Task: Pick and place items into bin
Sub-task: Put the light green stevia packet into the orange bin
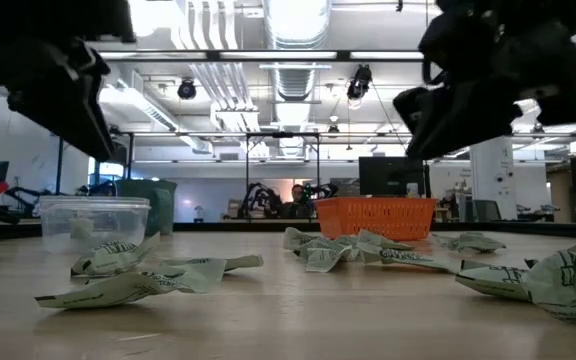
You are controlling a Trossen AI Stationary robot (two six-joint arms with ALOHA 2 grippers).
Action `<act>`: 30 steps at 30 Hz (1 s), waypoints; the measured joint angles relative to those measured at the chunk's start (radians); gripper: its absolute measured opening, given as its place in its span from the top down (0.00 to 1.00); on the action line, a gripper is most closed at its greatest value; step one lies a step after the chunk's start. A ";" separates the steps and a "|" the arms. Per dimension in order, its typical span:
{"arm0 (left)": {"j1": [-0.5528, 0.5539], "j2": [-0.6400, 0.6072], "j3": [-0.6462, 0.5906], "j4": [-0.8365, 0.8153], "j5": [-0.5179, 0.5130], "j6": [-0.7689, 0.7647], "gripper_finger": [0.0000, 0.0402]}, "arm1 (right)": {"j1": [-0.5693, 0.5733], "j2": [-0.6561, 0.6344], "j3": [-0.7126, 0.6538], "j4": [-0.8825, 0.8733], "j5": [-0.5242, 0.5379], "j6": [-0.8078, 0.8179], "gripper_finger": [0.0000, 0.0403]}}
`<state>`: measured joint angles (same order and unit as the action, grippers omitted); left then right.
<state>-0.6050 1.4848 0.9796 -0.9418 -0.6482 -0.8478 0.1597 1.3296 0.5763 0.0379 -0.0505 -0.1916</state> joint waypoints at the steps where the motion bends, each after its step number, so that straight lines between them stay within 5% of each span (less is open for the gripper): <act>1: -0.011 -0.001 0.002 -0.002 -0.014 0.000 0.77 | -0.004 0.021 0.011 0.001 0.000 0.000 0.82; 14: -0.078 -0.002 0.056 0.132 -0.095 0.204 0.77 | -0.042 0.265 0.132 -0.007 0.049 -0.018 0.82; 30: -0.079 -0.001 0.059 0.202 -0.097 0.287 0.77 | -0.071 0.325 0.148 -0.022 0.050 0.000 0.69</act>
<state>-0.6842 1.4841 1.0389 -0.7399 -0.7452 -0.5610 0.0882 1.6546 0.7240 0.0155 -0.0002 -0.1918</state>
